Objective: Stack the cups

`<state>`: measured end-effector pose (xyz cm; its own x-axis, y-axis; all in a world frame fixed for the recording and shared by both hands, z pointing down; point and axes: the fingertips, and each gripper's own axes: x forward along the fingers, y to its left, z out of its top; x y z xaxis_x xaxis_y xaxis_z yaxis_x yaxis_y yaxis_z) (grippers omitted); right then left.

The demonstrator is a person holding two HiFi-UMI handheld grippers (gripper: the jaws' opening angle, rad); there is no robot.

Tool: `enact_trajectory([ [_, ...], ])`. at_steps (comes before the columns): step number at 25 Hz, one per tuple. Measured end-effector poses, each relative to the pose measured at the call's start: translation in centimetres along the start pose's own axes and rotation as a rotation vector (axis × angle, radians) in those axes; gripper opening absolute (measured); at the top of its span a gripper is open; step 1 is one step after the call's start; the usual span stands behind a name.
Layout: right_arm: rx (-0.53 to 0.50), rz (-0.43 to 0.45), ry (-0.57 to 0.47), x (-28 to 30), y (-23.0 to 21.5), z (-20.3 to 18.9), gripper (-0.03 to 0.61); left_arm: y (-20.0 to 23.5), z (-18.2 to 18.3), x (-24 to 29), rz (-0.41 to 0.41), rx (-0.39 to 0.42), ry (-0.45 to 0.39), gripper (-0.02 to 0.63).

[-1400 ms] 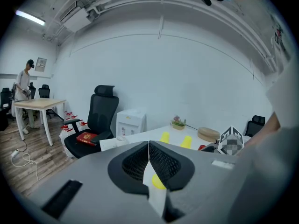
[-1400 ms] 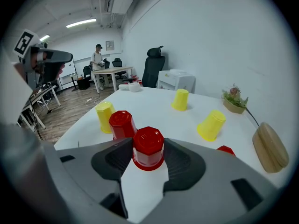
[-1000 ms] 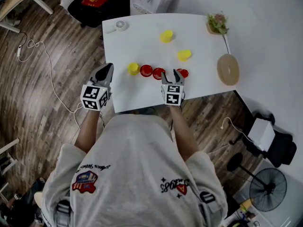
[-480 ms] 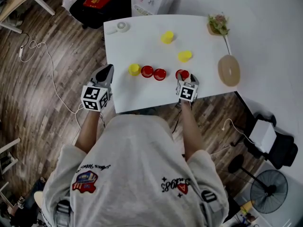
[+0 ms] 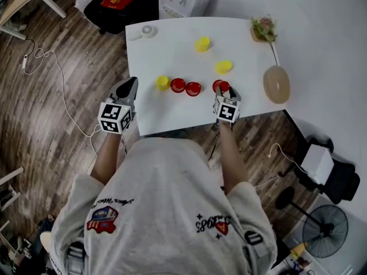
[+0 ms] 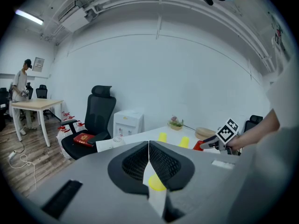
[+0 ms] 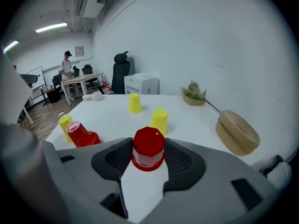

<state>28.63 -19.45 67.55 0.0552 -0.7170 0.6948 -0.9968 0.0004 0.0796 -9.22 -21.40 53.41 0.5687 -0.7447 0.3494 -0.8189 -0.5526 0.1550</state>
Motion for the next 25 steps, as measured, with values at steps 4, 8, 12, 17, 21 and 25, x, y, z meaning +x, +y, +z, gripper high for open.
enact_trajectory([
  [4,0.006,0.062,-0.090,-1.7,3.2,4.2,0.210,0.1,-0.1,-0.3,-0.001,-0.003,-0.004,0.009],
  [8,-0.053,0.153,-0.163,-2.9,8.0,7.9,0.210,0.4,-0.2,-0.7,0.007,-0.009,-0.009,0.009],
  [12,-0.105,0.258,-0.172,-3.7,13.1,9.4,0.210,1.1,-0.4,-1.3,0.024,-0.020,-0.014,0.009],
  [17,-0.204,0.365,-0.142,-4.3,18.7,8.9,0.212,2.1,-0.7,-2.5,0.048,-0.035,-0.019,0.008],
  [21,-0.271,0.423,-0.096,-4.3,21.8,7.6,0.212,2.7,-1.2,-3.3,0.064,-0.046,-0.019,0.008],
  [25,-0.327,0.448,-0.063,-4.0,23.5,6.6,0.212,3.2,-1.6,-4.0,0.079,-0.057,-0.018,0.009],
])
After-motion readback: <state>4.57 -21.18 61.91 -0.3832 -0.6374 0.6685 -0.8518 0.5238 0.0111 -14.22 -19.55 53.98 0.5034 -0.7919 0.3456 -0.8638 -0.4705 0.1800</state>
